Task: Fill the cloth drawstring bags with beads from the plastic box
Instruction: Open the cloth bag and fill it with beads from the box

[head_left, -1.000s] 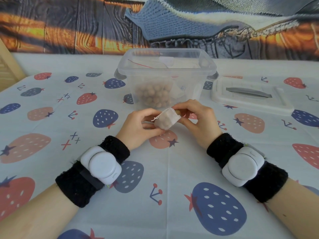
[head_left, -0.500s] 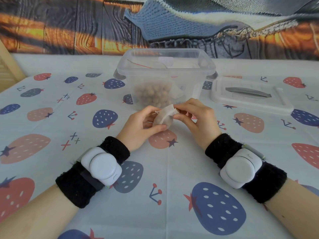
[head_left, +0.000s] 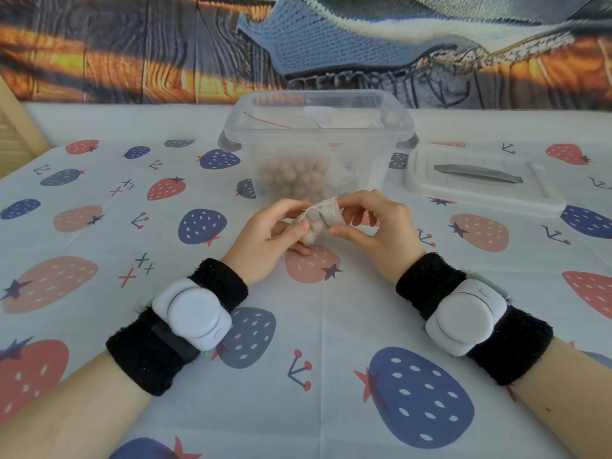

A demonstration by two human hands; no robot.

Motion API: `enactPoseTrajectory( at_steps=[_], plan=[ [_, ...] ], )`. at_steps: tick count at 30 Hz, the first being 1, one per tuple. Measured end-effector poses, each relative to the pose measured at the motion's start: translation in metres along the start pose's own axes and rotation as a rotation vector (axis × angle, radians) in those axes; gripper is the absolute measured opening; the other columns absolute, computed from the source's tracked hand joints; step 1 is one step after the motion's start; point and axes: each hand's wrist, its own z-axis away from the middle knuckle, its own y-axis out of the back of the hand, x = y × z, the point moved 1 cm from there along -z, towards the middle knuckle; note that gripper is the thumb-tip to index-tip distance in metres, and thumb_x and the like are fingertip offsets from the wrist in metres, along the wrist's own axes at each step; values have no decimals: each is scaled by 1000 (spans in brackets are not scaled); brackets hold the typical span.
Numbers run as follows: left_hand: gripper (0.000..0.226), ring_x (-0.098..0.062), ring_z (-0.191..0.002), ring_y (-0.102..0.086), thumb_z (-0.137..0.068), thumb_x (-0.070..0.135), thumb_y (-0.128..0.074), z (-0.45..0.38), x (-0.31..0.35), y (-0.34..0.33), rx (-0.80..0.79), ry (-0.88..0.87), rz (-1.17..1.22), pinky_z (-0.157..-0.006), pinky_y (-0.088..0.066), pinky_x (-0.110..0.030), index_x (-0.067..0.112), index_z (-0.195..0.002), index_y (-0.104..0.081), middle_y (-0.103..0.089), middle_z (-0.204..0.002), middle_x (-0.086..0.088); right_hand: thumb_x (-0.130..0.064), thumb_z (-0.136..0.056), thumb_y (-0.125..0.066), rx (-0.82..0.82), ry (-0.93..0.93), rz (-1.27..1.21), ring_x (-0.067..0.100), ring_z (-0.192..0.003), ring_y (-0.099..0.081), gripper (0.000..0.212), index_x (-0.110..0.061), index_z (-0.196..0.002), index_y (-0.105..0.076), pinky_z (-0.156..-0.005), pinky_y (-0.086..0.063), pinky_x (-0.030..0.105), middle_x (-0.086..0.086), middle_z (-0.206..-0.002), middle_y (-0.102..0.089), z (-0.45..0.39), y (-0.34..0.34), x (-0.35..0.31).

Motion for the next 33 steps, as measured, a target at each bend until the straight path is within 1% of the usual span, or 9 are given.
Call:
enactPoseTrajectory(
  at_steps=[5,8,11,15,18,21,24,28,33],
  plan=[
    [24,-17,-73,-67,-93,8,-51,1,5,-3,-25,38,30,-71,-56,-26,9,-117,-56,-65,-97,-7,-15,-80,-66,60,-22,-25,-2,-66,-43,11,-8,-87,-69,-65,-33,8,-17,-67,-46,-1,0,4],
    [36,-20,-78,-68,-84,14,-69,2,3,-3,-31,44,14,-76,-56,-31,13,-118,-58,-65,-107,-5,-8,-82,-66,67,-79,-87,-1,-63,-44,6,-13,-82,-70,-64,-33,9,-13,-70,-48,-2,0,7],
    [52,-26,-91,-66,-70,12,-80,3,2,-3,-30,35,-34,-84,-55,-34,12,-117,-58,-63,-116,-7,-4,-84,-64,46,-129,-119,-2,-61,-43,18,-18,-74,-64,-64,-33,10,-12,-69,-49,-3,2,6],
    [36,-17,-90,-67,-77,7,-75,4,5,-3,-28,17,-30,-79,-55,-28,17,-109,-62,-67,-106,-7,-3,-85,-62,29,-158,-126,-4,-60,-42,28,-23,-66,-58,-63,-33,10,-11,-68,-48,-3,4,3],
    [36,-11,-93,-66,-76,12,-74,4,5,-4,-66,25,-23,-80,-53,-24,21,-109,-62,-69,-103,0,-7,-84,-64,30,-129,-130,-4,-63,-43,30,-30,-66,-57,-64,-33,10,-10,-69,-49,-3,5,3],
    [40,-16,-95,-66,-73,15,-70,4,4,-5,-96,29,-35,-82,-53,-30,15,-112,-63,-69,-105,-5,-18,-79,-65,33,-89,-161,0,-68,-44,16,-30,-68,-62,-66,-32,10,-7,-71,-50,-2,4,2],
    [40,-18,-92,-67,-72,15,-72,4,4,-4,-108,36,-14,-82,-53,-30,10,-111,-65,-71,-101,-6,-20,-77,-67,53,-41,-186,5,-77,-44,9,-27,-71,-65,-72,-34,9,-8,-76,-51,-1,3,0],
    [40,-15,-91,-66,-70,15,-78,4,6,-4,-130,47,20,-84,-53,-30,11,-108,-65,-70,-99,-6,-24,-75,-70,57,-15,-168,12,-91,-45,9,-29,-75,-64,-81,-32,5,-10,-89,-50,-1,2,-4],
    [37,-15,-98,-65,-79,4,-71,2,5,2,-179,83,27,-88,-52,-26,13,-113,-61,-67,-108,-10,-38,-72,-67,-9,19,-169,13,-93,-45,15,-27,-80,-64,-80,-34,5,-10,-94,-50,1,3,-8]
  ],
)
